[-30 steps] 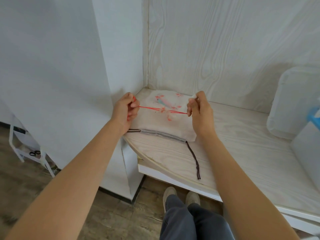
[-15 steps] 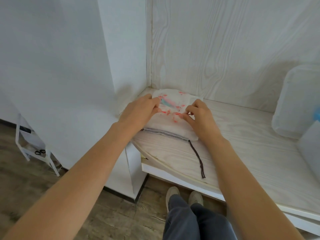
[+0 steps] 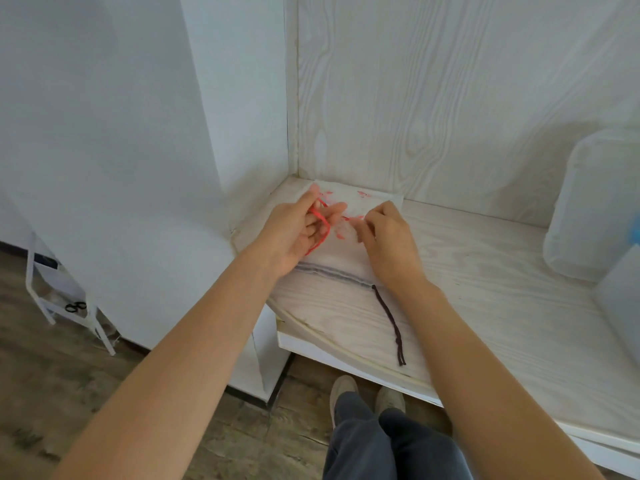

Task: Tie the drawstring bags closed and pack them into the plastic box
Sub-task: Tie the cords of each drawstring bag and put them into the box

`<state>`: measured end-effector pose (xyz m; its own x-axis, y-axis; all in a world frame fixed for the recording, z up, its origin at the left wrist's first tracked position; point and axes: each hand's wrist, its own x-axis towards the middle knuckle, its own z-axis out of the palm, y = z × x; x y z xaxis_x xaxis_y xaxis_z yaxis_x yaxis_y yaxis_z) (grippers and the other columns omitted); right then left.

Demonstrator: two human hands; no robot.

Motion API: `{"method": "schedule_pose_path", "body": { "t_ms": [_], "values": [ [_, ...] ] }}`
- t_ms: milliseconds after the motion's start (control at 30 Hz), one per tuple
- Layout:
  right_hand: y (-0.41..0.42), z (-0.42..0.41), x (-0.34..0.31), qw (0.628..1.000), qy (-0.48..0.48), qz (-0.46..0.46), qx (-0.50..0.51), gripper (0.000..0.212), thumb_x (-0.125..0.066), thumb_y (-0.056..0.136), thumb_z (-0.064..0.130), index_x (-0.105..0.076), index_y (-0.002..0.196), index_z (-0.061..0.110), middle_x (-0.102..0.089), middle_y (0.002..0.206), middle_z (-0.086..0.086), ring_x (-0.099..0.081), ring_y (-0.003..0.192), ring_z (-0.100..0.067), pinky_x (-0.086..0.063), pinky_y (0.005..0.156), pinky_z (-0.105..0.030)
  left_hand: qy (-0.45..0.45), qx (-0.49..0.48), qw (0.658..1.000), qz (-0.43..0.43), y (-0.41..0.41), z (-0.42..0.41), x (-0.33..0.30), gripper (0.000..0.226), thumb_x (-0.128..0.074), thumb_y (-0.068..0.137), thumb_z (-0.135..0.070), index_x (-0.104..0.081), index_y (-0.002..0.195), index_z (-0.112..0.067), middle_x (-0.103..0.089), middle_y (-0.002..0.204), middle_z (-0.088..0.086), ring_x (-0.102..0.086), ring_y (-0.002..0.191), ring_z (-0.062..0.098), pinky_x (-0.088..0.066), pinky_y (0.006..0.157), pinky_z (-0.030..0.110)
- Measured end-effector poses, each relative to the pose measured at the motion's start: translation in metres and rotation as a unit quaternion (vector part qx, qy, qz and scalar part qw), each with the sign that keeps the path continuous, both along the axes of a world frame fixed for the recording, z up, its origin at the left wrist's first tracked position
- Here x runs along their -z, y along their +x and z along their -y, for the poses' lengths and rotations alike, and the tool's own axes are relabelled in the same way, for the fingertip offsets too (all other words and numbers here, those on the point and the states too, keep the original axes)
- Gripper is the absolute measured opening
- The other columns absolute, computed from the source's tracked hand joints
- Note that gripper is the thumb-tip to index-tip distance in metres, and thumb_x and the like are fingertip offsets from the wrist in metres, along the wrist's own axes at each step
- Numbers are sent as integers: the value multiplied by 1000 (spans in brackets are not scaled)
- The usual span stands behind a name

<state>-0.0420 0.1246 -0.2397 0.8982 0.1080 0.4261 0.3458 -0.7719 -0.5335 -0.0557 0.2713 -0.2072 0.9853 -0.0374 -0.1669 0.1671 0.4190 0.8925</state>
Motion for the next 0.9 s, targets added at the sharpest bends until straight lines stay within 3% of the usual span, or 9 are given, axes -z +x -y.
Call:
{"method": "schedule_pose_path", "body": {
  "t_ms": [67,167,267,333,467,633,733,833,900],
  "values": [
    [0,-2,-2,996,72,-43,-21,36,-48,96,25,-58,68,6,-47,87,-4,-52,57,-5,-44,65,-21,-98,34,995,1,2,-1,10,33,-47,96,-34,-47,68,-18,-73,98,4,-69,83,7,-50,63,14],
    [-2,-2,-7,966,215,-130,-54,36,-51,95,25,-56,61,15,-56,66,-3,-49,40,1,-38,45,-10,-140,40,989,27,1,-1,23,25,-42,98,-32,-55,80,-20,-67,116,5,-66,100,8,-48,78,18],
    [-5,-1,-15,887,400,-209,-92,28,-54,94,18,-61,67,13,-61,67,0,-55,54,-4,-40,48,-16,-89,55,992,70,-3,2,27,22,-40,99,-26,-59,104,-16,-64,122,2,-60,112,8,-46,87,20],
    [-8,0,-18,827,487,-243,-139,22,-52,94,13,-64,76,11,-68,73,1,-60,61,-8,-40,48,-17,-58,52,992,96,-3,4,30,18,-42,98,-21,-59,96,-14,-61,125,3,-59,114,10,-47,89,19],
    [-13,0,-19,784,518,-270,-211,21,-50,94,11,-67,82,10,-73,81,-3,-65,74,-14,-38,47,-15,-43,50,990,121,-5,5,30,26,-43,98,-17,-65,84,-15,-65,117,-1,-59,112,8,-46,92,19],
    [-20,-7,-18,764,501,-307,-266,19,-45,95,6,-63,89,1,-73,74,-3,-69,69,-5,-50,54,-10,-67,34,990,120,-6,7,28,24,-46,96,-13,-66,84,-14,-69,105,0,-61,107,11,-47,96,24],
    [-18,-6,-15,800,459,-274,-271,16,-51,92,3,-66,89,1,-71,78,-5,-67,72,-7,-52,69,-13,-73,33,989,123,-6,7,27,21,-46,96,-12,-64,86,-13,-69,105,1,-62,105,11,-51,88,22],
    [-16,-5,-12,913,313,-147,-217,11,-61,87,9,-72,85,7,-69,78,-4,-62,71,-6,-48,73,-15,-67,30,989,129,-7,7,27,19,-46,96,-12,-64,89,-13,-71,99,-1,-64,98,9,-53,83,20],
    [-15,-6,-11,965,199,-37,-168,11,-66,85,15,-72,82,6,-67,79,-3,-57,68,-3,-43,69,-14,-75,27,988,136,-7,7,27,19,-47,95,-12,-63,86,-14,-69,104,1,-64,99,9,-53,82,19]
  ]
}}
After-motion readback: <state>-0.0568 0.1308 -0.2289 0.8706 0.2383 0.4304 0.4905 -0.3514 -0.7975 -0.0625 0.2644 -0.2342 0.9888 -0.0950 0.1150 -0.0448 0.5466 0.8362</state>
